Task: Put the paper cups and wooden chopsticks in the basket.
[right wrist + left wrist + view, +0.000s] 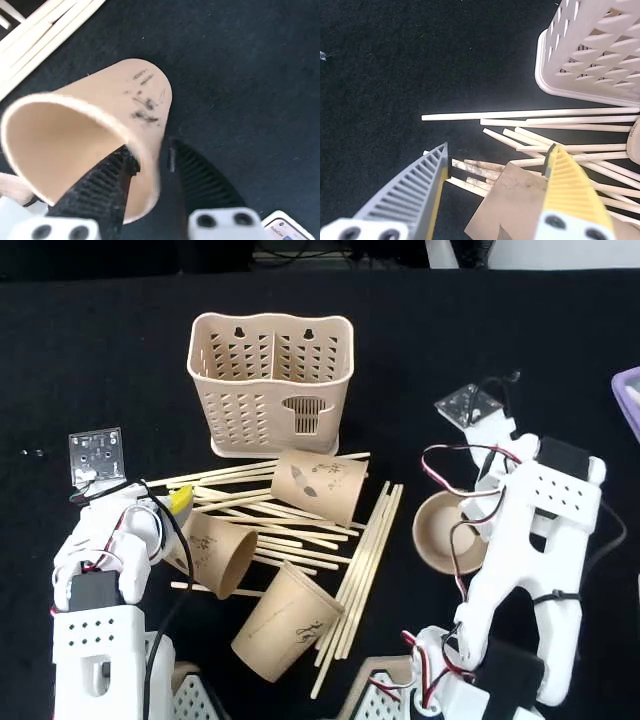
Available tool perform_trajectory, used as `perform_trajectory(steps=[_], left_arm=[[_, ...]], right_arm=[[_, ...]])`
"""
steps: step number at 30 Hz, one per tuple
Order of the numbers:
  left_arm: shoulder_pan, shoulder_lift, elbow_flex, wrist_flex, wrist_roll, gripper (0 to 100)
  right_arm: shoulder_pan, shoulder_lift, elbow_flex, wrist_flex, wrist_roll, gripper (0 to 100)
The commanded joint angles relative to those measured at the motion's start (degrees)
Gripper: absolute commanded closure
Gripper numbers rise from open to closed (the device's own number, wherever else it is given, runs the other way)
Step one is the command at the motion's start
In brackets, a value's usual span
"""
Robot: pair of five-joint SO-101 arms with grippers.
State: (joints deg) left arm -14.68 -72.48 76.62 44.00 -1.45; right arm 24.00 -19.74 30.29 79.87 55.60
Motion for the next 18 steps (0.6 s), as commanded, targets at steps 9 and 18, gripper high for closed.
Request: perform_trajectory(steps=[9,18], left_arm=[[0.4,-0.8,-0.3,-1.0,0.4,69],[0.4,-0.8,-0.3,-1.0,0.5,69]], right_arm=[[6.1,-5.3,-10.4,4.0,0.9,98.8],[-7.9,-10.3,-34.9,14.7,-18.2,98.8]])
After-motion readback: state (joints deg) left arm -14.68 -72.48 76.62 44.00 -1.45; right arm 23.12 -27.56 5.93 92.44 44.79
